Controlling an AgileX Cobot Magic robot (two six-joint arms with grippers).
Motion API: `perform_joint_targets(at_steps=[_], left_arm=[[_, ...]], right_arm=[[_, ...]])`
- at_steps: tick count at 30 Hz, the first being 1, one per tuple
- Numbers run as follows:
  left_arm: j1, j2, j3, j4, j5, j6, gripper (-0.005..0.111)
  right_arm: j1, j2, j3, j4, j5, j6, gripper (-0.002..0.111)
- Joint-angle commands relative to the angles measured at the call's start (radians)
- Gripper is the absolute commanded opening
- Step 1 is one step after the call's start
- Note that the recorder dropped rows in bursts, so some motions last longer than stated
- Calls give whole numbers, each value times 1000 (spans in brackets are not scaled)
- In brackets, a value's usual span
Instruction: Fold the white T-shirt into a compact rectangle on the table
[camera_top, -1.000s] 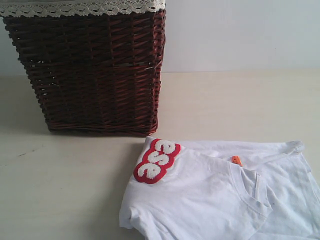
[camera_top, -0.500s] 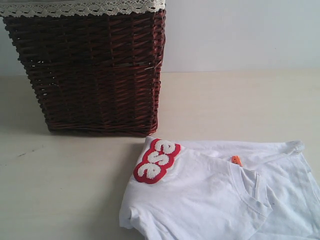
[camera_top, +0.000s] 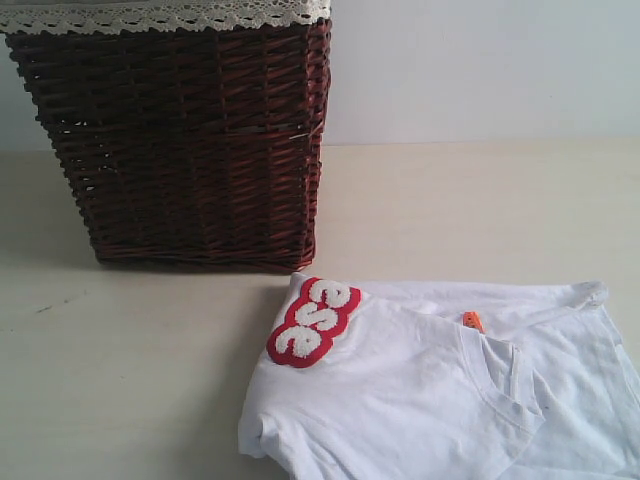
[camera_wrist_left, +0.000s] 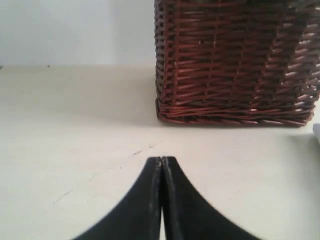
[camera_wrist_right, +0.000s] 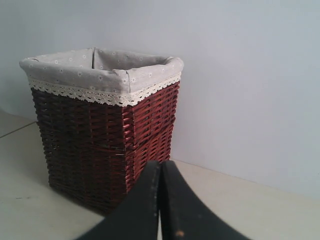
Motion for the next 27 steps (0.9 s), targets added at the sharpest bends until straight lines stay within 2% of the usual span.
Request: perform_joint_targets(at_steps=[1, 17, 27], left_arm=[[2, -6, 4, -12, 25, 0, 0], [2, -6, 4, -12, 25, 0, 0], [2, -6, 4, -12, 25, 0, 0]], right_arm=[[-2, -2, 4, -1, -6, -8, 0], [-2, -2, 4, -1, -6, -7, 0], [-2, -2, 2, 2, -103, -7, 0]])
